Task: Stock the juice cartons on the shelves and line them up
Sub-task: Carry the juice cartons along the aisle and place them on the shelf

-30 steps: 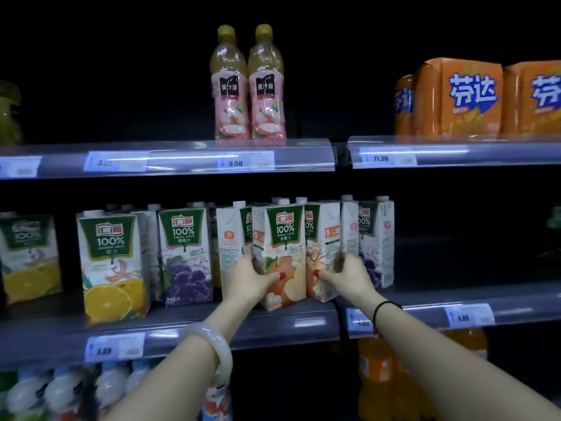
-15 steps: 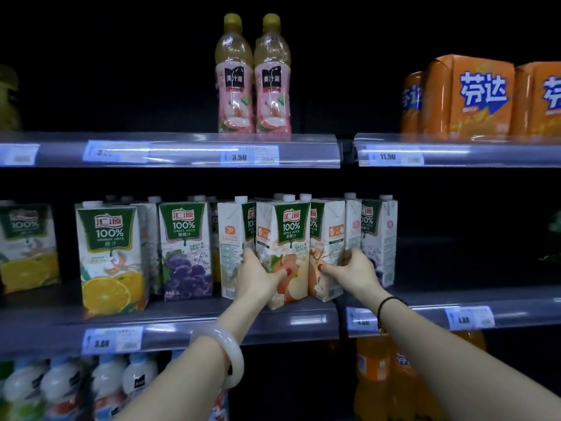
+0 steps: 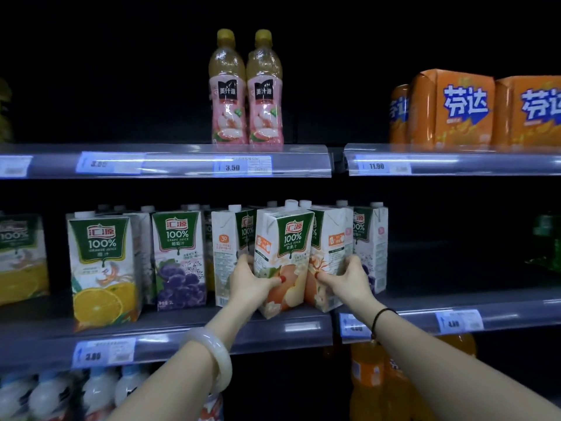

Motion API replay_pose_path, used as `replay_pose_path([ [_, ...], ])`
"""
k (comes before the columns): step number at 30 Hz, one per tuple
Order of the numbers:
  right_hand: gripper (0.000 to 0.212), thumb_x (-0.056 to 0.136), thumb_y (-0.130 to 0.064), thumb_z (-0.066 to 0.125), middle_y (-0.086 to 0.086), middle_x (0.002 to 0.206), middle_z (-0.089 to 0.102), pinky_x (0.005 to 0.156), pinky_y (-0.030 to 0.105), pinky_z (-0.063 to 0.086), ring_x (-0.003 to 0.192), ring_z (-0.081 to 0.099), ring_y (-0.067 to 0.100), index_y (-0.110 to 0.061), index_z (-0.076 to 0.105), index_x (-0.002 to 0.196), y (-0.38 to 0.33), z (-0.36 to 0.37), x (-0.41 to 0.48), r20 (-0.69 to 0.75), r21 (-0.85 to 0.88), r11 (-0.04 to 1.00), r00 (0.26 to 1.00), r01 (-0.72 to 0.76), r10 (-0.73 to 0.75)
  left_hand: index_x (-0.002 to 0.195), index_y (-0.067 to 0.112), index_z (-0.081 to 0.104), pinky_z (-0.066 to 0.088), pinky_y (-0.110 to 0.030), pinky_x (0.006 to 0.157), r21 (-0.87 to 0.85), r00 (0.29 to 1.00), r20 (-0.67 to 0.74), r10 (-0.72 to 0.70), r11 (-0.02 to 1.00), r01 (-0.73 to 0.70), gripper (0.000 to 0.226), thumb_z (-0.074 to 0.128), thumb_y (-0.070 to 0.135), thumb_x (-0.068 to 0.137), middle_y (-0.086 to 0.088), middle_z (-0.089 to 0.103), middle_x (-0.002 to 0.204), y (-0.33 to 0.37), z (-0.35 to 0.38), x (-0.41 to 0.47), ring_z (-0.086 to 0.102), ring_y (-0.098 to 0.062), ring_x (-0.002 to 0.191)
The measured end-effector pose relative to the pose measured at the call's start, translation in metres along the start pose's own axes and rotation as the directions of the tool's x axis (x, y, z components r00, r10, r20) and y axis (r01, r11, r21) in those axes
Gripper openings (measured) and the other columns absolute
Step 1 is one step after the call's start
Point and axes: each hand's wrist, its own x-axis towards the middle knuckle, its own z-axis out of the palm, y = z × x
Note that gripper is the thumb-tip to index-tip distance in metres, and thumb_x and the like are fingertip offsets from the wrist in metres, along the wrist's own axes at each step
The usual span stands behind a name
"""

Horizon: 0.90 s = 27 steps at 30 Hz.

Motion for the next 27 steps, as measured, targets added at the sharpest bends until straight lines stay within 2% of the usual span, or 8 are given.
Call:
replay_pose_path([
  [5, 0.048, 0.072, -0.013, 0.077, -0.002, 0.096, 0.058, 0.082, 0.035, 0.052, 0.088, 0.058, 0.013, -0.013, 0.042, 0.104, -0.003, -0.018, -0.010, -0.018, 0.125, 0.992, 1.000, 0.007, -0.005, 0.108, 0.017, 0.049, 0.057, -0.042, 0.078, -0.030, 0.993, 0.059, 0.107, 0.994, -0.105, 0.058, 0.084, 0.009, 0.062, 0.000, 0.060, 0.102, 0.014, -0.002, -0.003, 0.062, -0.018, 0.091],
  [8, 0.050, 0.072, -0.016, 0.078, 0.002, 0.098, 0.059, 0.082, 0.039, 0.054, 0.090, 0.062, 0.017, -0.012, 0.043, 0.108, -0.009, -0.037, -0.013, -0.053, 0.163, 0.987, 0.998, -0.014, 0.023, 0.108, 0.017, 0.050, 0.057, -0.040, 0.076, -0.086, 0.989, 0.096, 0.108, 0.991, -0.100, 0.057, 0.083, 0.007, 0.063, -0.001, 0.061, 0.099, 0.030, -0.001, -0.008, 0.061, -0.016, 0.087],
  [12, 0.050, 0.070, -0.018, 0.079, 0.001, 0.099, 0.061, 0.065, 0.030, 0.051, 0.085, 0.063, 0.017, -0.014, 0.045, 0.105, -0.005, -0.073, -0.028, -0.129, 0.124, 0.992, 0.992, 0.005, 0.011, 0.109, 0.015, 0.048, 0.055, -0.034, 0.061, -0.203, 0.983, 0.178, 0.053, 0.979, -0.016, 0.056, 0.082, 0.004, 0.065, -0.004, 0.062, 0.098, 0.040, 0.015, -0.024, 0.063, -0.016, 0.081],
  [17, 0.048, 0.070, -0.019, 0.079, 0.002, 0.099, 0.060, 0.073, 0.038, 0.056, 0.088, 0.064, 0.019, -0.014, 0.045, 0.104, 0.012, -0.128, -0.055, -0.234, 0.068, 0.997, 0.971, -0.026, 0.041, 0.108, 0.015, 0.048, 0.056, -0.051, 0.076, -0.237, 0.961, 0.275, 0.025, 0.971, 0.043, 0.056, 0.082, 0.006, 0.064, -0.004, 0.059, 0.100, 0.048, 0.055, -0.046, 0.062, -0.028, 0.093],
  [20, 0.051, 0.072, -0.018, 0.079, 0.004, 0.103, 0.059, 0.071, 0.035, 0.055, 0.091, 0.064, 0.020, -0.012, 0.044, 0.108, 0.021, -0.167, -0.065, -0.265, 0.095, 0.994, 0.961, -0.055, 0.078, 0.104, 0.017, 0.048, 0.057, -0.049, 0.073, -0.231, 0.940, 0.338, 0.052, 0.972, 0.029, 0.055, 0.084, 0.007, 0.063, 0.000, 0.058, 0.093, 0.060, 0.091, -0.060, 0.061, -0.023, 0.086],
  [22, 0.052, 0.071, -0.017, 0.079, 0.005, 0.105, 0.060, 0.069, 0.033, 0.054, 0.091, 0.064, 0.019, -0.012, 0.044, 0.108, 0.027, -0.196, -0.071, -0.304, 0.106, 0.992, 0.947, -0.070, 0.100, 0.105, 0.017, 0.050, 0.058, -0.049, 0.074, -0.234, 0.916, 0.396, 0.064, 0.972, 0.034, 0.055, 0.084, 0.007, 0.063, -0.001, 0.060, 0.098, 0.069, 0.119, -0.069, 0.061, -0.023, 0.087],
  [25, 0.052, 0.070, -0.015, 0.079, 0.007, 0.105, 0.062, 0.080, 0.042, 0.056, 0.093, 0.065, 0.022, -0.010, 0.045, 0.109, 0.040, -0.247, -0.077, -0.372, 0.122, 0.987, 0.916, -0.109, 0.147, 0.108, 0.015, 0.050, 0.056, -0.053, 0.077, -0.259, 0.865, 0.496, 0.076, 0.964, 0.064, 0.056, 0.083, 0.006, 0.063, -0.005, 0.060, 0.105, 0.084, 0.167, -0.085, 0.061, -0.028, 0.095],
  [27, 0.051, 0.070, -0.012, 0.079, 0.009, 0.105, 0.063, 0.082, 0.043, 0.055, 0.094, 0.065, 0.023, -0.008, 0.046, 0.109, 0.049, -0.282, -0.082, -0.420, 0.133, 0.984, 0.893, -0.119, 0.165, 0.108, 0.014, 0.051, 0.057, -0.051, 0.076, -0.273, 0.841, 0.529, 0.110, 0.961, 0.046, 0.057, 0.083, 0.006, 0.062, -0.005, 0.060, 0.104, 0.094, 0.203, -0.098, 0.060, -0.026, 0.094],
])
